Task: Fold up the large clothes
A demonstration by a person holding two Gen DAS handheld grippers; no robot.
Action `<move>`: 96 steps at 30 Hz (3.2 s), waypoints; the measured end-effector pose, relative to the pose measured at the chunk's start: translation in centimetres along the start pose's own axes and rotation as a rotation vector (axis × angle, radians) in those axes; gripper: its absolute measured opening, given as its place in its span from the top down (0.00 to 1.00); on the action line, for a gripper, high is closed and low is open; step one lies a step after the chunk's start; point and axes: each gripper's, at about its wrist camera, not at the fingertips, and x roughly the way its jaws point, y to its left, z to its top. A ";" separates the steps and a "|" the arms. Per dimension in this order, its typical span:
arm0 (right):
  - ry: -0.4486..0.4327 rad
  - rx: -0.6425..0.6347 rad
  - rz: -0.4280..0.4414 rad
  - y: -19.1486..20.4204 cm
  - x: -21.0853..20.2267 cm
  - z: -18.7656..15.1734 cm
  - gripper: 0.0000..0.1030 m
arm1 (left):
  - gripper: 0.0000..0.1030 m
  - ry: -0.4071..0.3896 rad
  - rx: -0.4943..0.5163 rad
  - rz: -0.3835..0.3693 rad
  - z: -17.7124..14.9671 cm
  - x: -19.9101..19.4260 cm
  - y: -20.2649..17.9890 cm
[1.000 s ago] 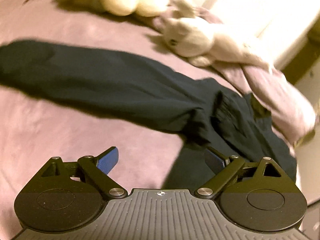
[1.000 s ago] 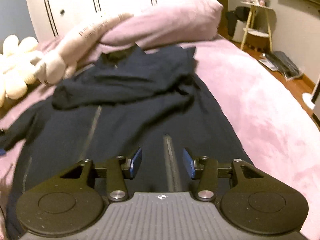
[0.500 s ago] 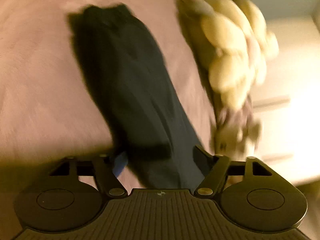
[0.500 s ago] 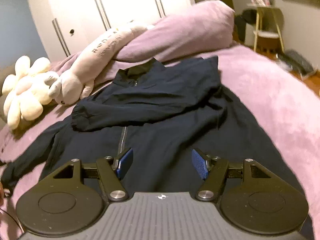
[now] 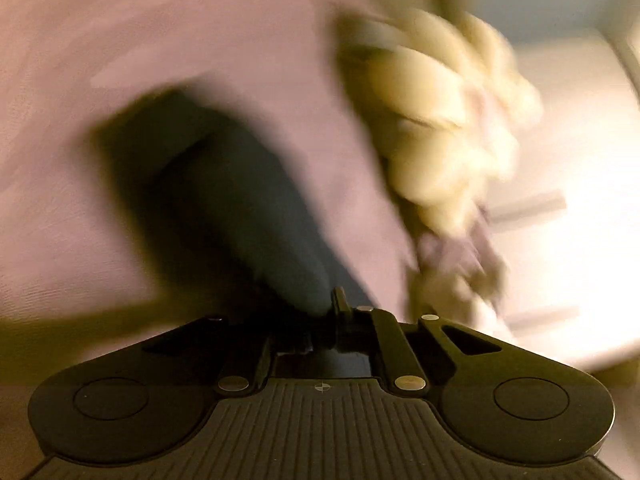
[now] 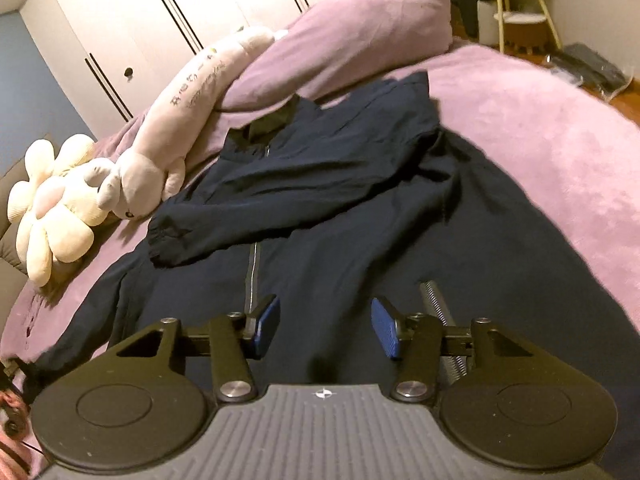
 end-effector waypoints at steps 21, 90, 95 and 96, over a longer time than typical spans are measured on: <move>0.076 0.052 0.141 -2.2 3.9 2.1 0.40 | 0.09 0.443 0.959 -0.048 -29.6 2.2 -16.3; 0.092 -0.085 0.233 5.2 20.9 11.4 0.71 | 0.09 0.221 0.923 0.078 -29.5 10.5 -20.8; 0.067 -0.138 0.130 1.9 23.3 11.7 1.00 | 0.06 0.193 1.056 0.167 -32.6 14.3 -20.6; 0.031 -0.129 0.083 0.3 23.1 12.3 1.00 | 0.05 0.200 1.075 0.173 -32.6 14.7 -20.2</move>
